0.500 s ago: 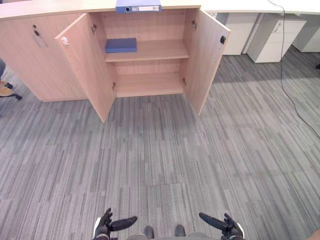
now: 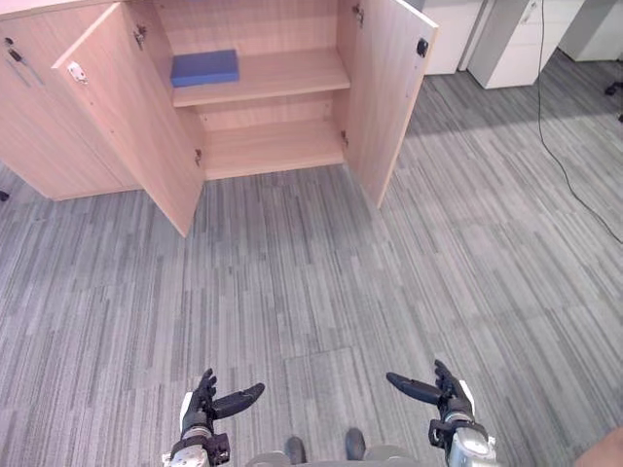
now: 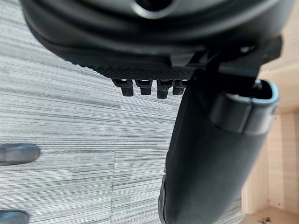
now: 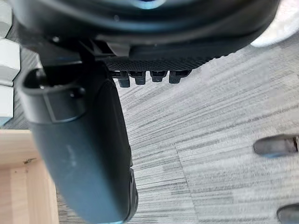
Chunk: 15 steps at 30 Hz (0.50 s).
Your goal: Walk over to the cabinet, pick up the folder, carry it to the office cabinet, place the folder inside the office cabinet, then close the office cabinet door
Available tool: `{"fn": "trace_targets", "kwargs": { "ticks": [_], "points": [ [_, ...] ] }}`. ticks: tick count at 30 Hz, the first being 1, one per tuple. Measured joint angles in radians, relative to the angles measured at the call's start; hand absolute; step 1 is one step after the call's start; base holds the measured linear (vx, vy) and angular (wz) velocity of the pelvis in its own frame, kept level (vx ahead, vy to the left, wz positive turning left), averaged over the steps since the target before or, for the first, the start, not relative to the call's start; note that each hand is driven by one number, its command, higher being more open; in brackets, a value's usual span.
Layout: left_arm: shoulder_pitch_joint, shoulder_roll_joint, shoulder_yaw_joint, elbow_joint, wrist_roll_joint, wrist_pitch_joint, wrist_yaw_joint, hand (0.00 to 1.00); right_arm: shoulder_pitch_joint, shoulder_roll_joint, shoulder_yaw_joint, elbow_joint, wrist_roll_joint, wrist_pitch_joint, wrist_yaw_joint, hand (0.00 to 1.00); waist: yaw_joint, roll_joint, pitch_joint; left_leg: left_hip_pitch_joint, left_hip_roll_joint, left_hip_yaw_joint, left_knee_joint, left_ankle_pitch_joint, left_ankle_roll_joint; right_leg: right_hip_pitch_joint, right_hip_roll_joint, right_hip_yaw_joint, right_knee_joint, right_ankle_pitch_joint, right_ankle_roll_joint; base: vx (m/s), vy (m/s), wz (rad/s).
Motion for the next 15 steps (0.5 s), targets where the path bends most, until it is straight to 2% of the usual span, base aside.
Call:
{"fn": "trace_targets", "kwargs": {
  "ticks": [2, 4, 6, 7, 8, 9, 10, 11, 13, 15],
  "points": [
    [0.003, -0.004, 0.005, -0.017, -0.005, 0.000, 0.000, 1.00, -0.006, -0.010, 0.001, -0.017, -0.002, 0.001, -0.001, 1.00, 0.007, 0.005, 0.004, -0.032, 0.004, 0.008, 0.043, -0.027, 0.008, -0.016, 0.000, 0.009, 0.001, -0.002, 0.002, 0.01, 0.037, -0.16],
    [0.009, -0.008, 0.006, -0.038, -0.023, 0.000, 0.001, 1.00, -0.010, -0.019, 0.006, -0.042, -0.003, 0.001, -0.003, 1.00, 0.017, 0.015, 0.010, -0.065, 0.011, 0.025, 0.094, -0.072, 0.015, -0.047, 0.001, 0.021, 0.038, -0.027, 0.018, 0.02, 0.048, -0.24],
    [0.028, -0.016, 0.005, -0.082, -0.023, 0.000, 0.000, 1.00, -0.016, -0.037, 0.032, -0.073, -0.004, 0.001, -0.006, 1.00, 0.017, 0.024, 0.016, -0.088, 0.002, 0.029, 0.159, -0.126, 0.028, -0.133, -0.010, 0.020, 0.235, -0.139, 0.044, 0.05, 0.059, -0.06],
    [0.032, -0.016, 0.005, -0.088, -0.023, 0.000, 0.001, 1.00, -0.017, -0.039, 0.038, -0.076, -0.005, 0.001, -0.007, 1.00, 0.016, 0.023, 0.017, -0.083, -0.003, 0.029, 0.167, -0.139, 0.036, -0.155, -0.014, 0.015, 0.297, -0.164, 0.052, 0.09, 0.066, 0.00],
    [0.033, -0.015, 0.005, -0.089, -0.022, 0.000, 0.002, 1.00, -0.021, -0.038, 0.051, -0.086, -0.006, 0.001, -0.008, 1.00, 0.017, 0.027, 0.021, -0.071, -0.008, 0.024, 0.174, -0.159, 0.046, -0.212, -0.022, -0.010, 0.444, -0.187, 0.069, 0.18, 0.082, 0.12],
    [0.029, -0.008, 0.000, -0.092, -0.022, -0.001, 0.003, 1.00, -0.019, -0.034, 0.070, -0.108, -0.008, 0.001, -0.009, 1.00, 0.008, 0.030, 0.034, -0.043, -0.014, 0.004, 0.174, -0.174, 0.069, -0.289, -0.032, -0.050, 0.630, -0.190, 0.068, 0.22, 0.077, 0.24],
    [0.024, -0.001, -0.005, -0.092, -0.022, -0.001, 0.004, 1.00, -0.018, -0.031, 0.081, -0.116, -0.010, 0.001, -0.008, 1.00, 0.001, 0.027, 0.043, -0.026, -0.018, -0.007, 0.173, -0.179, 0.078, -0.312, -0.041, -0.070, 0.694, -0.208, 0.063, 0.29, 0.066, 0.42],
    [0.022, 0.011, -0.020, -0.091, -0.022, -0.001, 0.010, 1.00, -0.018, -0.027, 0.097, -0.129, -0.013, 0.001, -0.007, 1.00, -0.004, 0.025, 0.055, 0.005, -0.021, -0.021, 0.172, -0.193, 0.071, -0.346, -0.055, -0.103, 0.739, -0.239, 0.040, 0.25, 0.032, 0.33],
    [0.016, 0.021, -0.042, -0.091, -0.023, -0.001, 0.019, 1.00, -0.020, -0.027, 0.114, -0.157, -0.022, 0.001, -0.008, 1.00, -0.006, 0.029, 0.064, 0.045, -0.021, -0.042, 0.156, -0.213, 0.069, -0.422, -0.065, -0.148, 0.716, -0.258, 0.031, 0.40, 0.008, 0.40],
    [-0.020, 0.020, -0.049, -0.090, -0.024, -0.001, 0.020, 1.00, -0.033, -0.036, 0.118, -0.170, -0.024, -0.001, -0.008, 1.00, -0.021, 0.050, 0.088, 0.088, 0.004, -0.087, 0.117, -0.216, 0.067, -0.498, -0.053, -0.189, 0.627, -0.246, 0.014, 0.52, -0.070, 0.71]
  ]
}}
